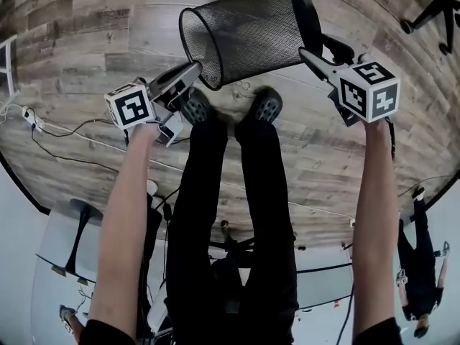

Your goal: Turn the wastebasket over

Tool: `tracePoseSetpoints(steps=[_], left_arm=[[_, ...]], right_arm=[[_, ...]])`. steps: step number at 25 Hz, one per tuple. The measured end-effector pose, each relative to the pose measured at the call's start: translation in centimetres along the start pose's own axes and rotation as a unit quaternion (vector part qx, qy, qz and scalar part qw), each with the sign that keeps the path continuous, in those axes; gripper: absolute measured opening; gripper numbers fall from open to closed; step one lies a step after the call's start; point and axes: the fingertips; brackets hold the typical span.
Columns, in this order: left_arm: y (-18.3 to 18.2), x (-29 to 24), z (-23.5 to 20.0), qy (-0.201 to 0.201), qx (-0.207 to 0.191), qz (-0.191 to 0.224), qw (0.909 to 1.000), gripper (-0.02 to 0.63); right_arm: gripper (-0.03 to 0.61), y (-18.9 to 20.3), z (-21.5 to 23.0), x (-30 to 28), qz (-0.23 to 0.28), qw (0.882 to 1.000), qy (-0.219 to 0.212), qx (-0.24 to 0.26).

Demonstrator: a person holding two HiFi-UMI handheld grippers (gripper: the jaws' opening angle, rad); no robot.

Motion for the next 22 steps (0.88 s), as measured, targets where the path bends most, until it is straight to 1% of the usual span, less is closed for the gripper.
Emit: tracePoseSetpoints(steps=[3,7,10,15,19,22], left_arm=[[0.2,-2.1,-1.6,0.006,-0.003,-0.002,1.0,0.038],[0.8,-4.9,-3.1,0.013,0.018,0.006,0.9997,0.04],[1.7,-6.8,-3.7,0.016,0.022,0.007,0.9996,0.038],[3.1,-9.5,-5.1,0.016,0.031,0.011,0.9993,0.044],[4.4,-10.9,-6.3,0.008,0.04,0.003,0.9992,0.056],[5.4,-11.2,-7.2,0.003,0.057,0.006,0.9984,0.061]], right_arm=[[0.262,-0.8,1.1,0.3,0.017,0.999,0.023,0.013],[0.252,-1.1,2.4,0.7,0.026,0.997,0.054,0.041],[0.247,-1.0,3.6,1.1,0.028,0.996,0.068,0.05],[0.241,-1.9,4.3,1.5,0.044,0.994,0.076,0.063],[0.212,-3.5,3.7,1.6,0.065,0.991,0.077,0.088],[0.195,-4.4,3.1,1.0,0.075,0.989,0.075,0.101]])
Point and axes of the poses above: the fingertips, and each gripper's own axes: x backward along the fingers, z to its right, y out of its underside, and after that the axes turned 13 degrees about -x, right-handed
